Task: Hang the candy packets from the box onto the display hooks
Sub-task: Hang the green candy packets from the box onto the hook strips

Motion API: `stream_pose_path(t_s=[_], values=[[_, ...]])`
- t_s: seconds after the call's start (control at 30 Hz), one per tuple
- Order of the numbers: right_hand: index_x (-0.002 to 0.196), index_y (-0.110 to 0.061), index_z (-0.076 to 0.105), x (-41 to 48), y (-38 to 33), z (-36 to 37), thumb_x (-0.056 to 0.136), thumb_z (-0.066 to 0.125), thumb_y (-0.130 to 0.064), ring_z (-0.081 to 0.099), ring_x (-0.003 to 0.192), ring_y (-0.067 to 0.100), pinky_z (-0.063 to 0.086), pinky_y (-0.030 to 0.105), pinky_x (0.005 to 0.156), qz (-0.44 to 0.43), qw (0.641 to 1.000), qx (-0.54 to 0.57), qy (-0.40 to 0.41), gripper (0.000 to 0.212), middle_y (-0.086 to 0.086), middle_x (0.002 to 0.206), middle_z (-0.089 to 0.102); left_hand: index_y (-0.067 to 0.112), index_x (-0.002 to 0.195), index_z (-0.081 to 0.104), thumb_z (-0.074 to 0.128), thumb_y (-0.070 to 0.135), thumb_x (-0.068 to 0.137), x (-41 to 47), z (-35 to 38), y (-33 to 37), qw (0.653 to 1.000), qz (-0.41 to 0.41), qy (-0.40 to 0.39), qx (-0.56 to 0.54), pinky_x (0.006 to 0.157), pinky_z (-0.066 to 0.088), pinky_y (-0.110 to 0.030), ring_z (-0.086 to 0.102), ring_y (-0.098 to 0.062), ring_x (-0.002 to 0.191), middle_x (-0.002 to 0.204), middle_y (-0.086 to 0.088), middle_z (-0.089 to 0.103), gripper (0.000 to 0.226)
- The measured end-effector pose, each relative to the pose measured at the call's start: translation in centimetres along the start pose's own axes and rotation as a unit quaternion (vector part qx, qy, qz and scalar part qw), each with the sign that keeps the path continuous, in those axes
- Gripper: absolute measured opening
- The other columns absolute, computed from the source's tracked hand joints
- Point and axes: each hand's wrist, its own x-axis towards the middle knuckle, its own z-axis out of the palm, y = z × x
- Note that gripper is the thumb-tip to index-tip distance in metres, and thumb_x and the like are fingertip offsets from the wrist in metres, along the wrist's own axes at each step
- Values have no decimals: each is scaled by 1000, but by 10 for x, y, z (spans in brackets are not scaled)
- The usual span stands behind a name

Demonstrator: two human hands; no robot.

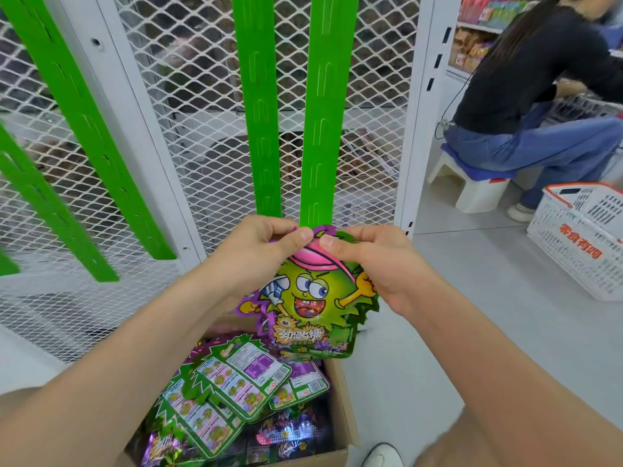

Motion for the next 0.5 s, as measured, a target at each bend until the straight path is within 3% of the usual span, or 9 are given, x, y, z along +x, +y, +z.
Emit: stream_pose_path(t_s=[0.1,0.17,0.23,0.33,0.5], values=[[110,-9,75,2,-1,-3,84,88,-14,79,83,37,67,47,71,-19,998,-43,30,29,17,94,80,19,96,83,64,34,105,2,-1,-2,1000,-6,-6,10,108,54,-48,75,-23,104,98,0,82,26],[106,-13,73,2,1,-4,82,91,-18,80,73,28,64,37,61,-45,993,-94,52,30,11,86,81,20,98,83,64,34,105,2,-2,-5,1000,-6,-10,24,108,53,-46,74,-19,106,100,2,82,24],[103,-15,71,1,3,-5,82,91,-21,79,69,25,63,36,60,-69,987,-134,55,30,8,81,80,20,98,81,64,31,106,4,-3,-6,999,3,-13,34,102,55,-37,75,-15,101,97,4,82,22],[90,-25,69,5,10,-5,83,90,-29,76,63,15,62,36,64,-124,949,-280,67,23,0,72,78,20,91,75,66,20,105,5,-4,-7,997,50,-13,54,82,53,-20,73,-3,84,87,8,80,17],[87,-32,68,13,16,-4,83,87,-44,70,77,9,58,34,74,-204,891,-390,113,23,-9,81,74,26,102,68,63,12,106,12,-11,-21,982,124,-11,139,90,56,-23,73,0,93,92,17,77,15]])
